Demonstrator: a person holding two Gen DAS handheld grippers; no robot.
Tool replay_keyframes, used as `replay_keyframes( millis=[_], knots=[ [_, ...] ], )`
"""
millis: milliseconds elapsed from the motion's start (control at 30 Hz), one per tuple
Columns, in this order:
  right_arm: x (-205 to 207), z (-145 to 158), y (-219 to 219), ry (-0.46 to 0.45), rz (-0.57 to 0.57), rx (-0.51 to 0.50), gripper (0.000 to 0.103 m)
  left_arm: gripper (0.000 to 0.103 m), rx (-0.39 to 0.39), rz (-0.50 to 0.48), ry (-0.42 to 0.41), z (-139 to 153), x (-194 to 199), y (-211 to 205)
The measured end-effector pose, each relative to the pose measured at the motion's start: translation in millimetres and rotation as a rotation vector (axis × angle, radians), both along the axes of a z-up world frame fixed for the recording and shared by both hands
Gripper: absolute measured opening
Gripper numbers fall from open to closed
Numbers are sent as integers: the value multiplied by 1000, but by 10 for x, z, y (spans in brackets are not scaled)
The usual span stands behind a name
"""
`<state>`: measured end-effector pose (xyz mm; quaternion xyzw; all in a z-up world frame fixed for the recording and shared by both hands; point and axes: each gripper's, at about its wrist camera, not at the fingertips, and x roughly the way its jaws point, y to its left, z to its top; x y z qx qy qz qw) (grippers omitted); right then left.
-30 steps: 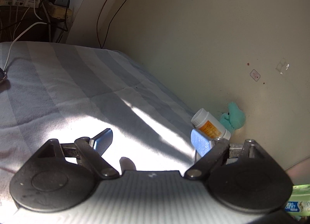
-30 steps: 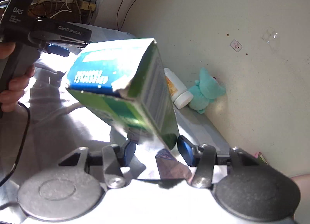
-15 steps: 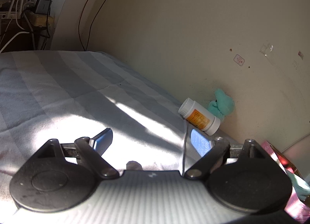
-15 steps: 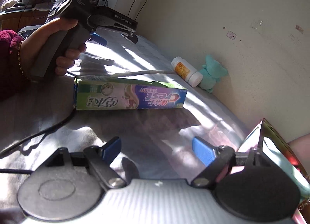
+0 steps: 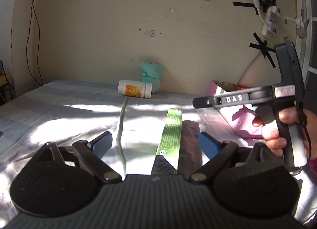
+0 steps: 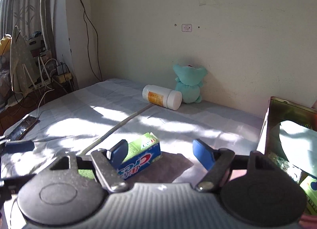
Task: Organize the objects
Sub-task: 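Grasp the toothpaste box with the left gripper and lift it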
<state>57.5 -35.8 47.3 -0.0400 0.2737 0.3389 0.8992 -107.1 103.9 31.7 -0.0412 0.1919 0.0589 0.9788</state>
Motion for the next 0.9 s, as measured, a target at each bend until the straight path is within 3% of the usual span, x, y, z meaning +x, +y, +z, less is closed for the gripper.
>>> replay_keyframes(
  millis=[100,167,200,300,400,500,567,700,800,900],
  knots=[
    [382,-6,165,87,-14,52,70,92,32,15,107,-169,221,-46],
    [575,-56,315,131,6,49,69,80,24,39,153,-223,327,33],
    [636,-83,375,144,10,38,68,81,8,50,164,-223,357,114],
    [742,-214,547,201,48,-2,65,80,-49,101,139,-156,386,399],
    [729,-352,592,279,104,10,61,80,31,247,113,-72,481,634],
    [545,-405,527,295,178,38,59,79,-84,306,106,-13,505,973],
    [382,-405,459,236,206,22,61,80,-179,321,112,1,455,1099],
    [223,-364,362,87,178,-31,71,83,-332,245,116,-3,221,1054],
    [397,-328,344,116,132,24,71,84,-328,210,120,-22,107,901],
    [660,-321,414,192,101,101,71,84,-264,159,138,-53,95,687]
  ],
)
